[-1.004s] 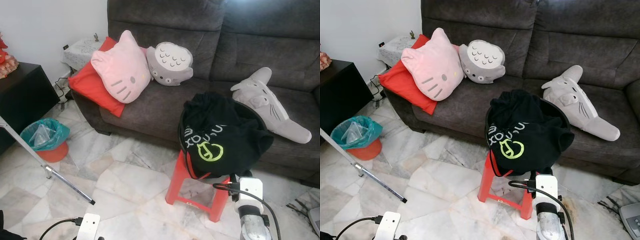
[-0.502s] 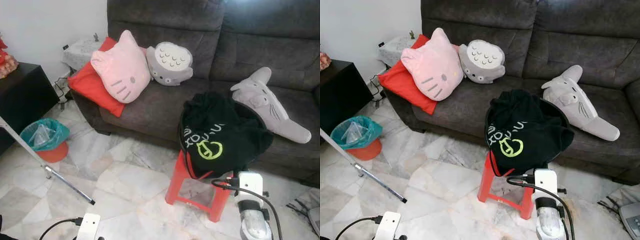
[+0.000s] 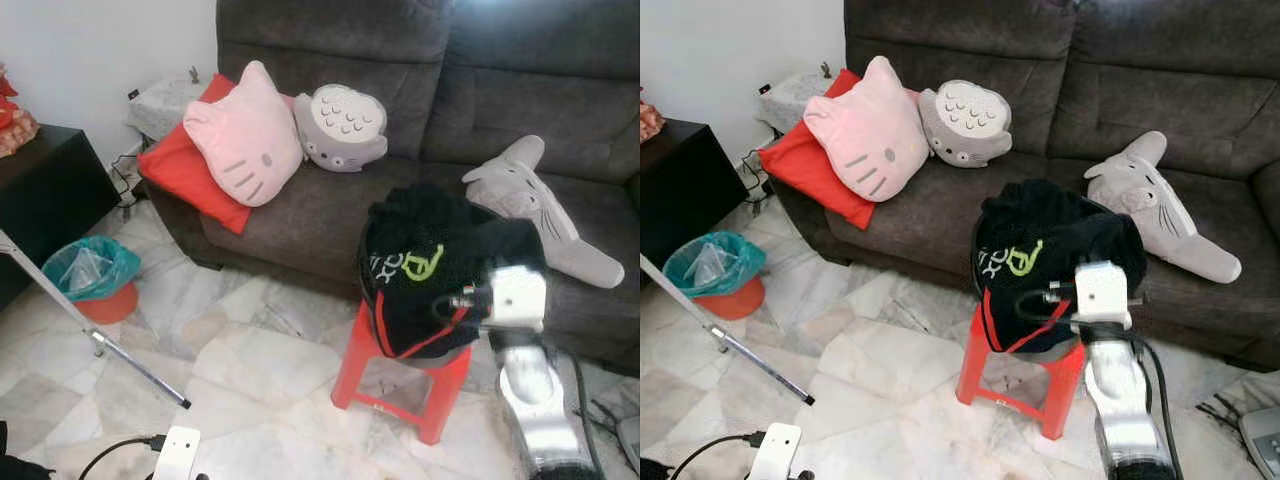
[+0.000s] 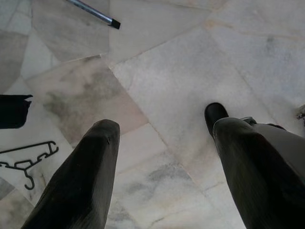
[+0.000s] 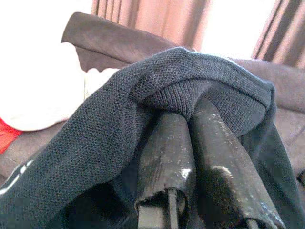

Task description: Hang hanger

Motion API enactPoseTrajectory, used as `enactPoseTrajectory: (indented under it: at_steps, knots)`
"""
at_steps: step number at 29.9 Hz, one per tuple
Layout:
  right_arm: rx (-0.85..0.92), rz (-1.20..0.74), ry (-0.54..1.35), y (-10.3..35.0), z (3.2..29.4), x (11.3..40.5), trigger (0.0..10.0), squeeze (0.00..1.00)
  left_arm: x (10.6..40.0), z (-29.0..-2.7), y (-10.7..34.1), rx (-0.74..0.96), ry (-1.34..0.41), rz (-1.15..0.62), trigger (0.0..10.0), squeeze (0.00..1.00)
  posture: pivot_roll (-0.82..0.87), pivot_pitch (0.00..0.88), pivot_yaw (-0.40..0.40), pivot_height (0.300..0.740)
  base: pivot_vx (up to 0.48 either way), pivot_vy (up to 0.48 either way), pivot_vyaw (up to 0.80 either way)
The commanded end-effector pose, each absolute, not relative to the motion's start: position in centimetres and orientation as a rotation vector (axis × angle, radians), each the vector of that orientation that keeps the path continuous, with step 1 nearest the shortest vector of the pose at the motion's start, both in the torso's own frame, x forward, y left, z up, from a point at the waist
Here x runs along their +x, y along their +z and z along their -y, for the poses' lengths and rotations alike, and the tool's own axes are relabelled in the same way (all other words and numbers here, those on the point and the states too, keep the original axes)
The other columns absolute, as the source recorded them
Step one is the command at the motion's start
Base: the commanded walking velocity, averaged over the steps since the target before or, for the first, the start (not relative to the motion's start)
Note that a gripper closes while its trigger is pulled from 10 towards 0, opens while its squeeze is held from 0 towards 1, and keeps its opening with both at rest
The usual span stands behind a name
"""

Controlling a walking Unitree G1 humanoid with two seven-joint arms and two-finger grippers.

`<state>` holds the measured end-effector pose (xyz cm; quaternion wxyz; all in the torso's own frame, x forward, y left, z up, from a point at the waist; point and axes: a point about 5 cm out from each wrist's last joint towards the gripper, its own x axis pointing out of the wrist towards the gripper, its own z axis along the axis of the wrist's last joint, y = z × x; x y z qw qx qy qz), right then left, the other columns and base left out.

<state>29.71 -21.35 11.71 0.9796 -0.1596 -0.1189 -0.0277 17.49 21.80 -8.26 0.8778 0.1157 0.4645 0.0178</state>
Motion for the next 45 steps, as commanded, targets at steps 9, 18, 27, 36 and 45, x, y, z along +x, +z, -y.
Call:
enactPoseTrajectory:
  at_steps: [9,18,27,36,45]
  knots:
    - [-0.263,0.304,0.045,15.5,20.7,31.1,0.0,0.00,17.3,-22.0,-8.3,0.229,0.046,-0.973,10.0,0.00,-0.09,0.000,0.031,0.736,0.000,0.000,0.00]
    - [-0.204,0.320,0.348,18.0,18.3,30.3,0.0,0.00,17.3,-21.9,-8.3,0.219,0.042,-0.971,10.0,0.00,-0.09,0.000,0.036,0.736,0.000,0.000,0.00]
    - [-0.279,0.290,0.662,19.6,17.2,28.6,0.0,0.00,17.4,-21.9,-8.3,0.206,0.036,-0.971,10.0,0.00,-0.10,0.000,0.039,0.736,0.000,0.000,0.00]
    - [-0.558,-0.086,0.590,15.3,21.5,28.7,0.0,0.00,17.4,-21.8,-8.3,0.190,0.024,-0.974,10.0,0.00,-0.10,0.000,0.042,0.736,0.000,0.000,0.00]
    - [-0.617,-0.188,0.494,16.2,24.6,28.8,0.0,0.00,17.4,-21.8,-8.3,0.180,0.015,-0.973,10.0,0.00,-0.10,0.000,0.047,0.736,0.000,0.000,0.00]
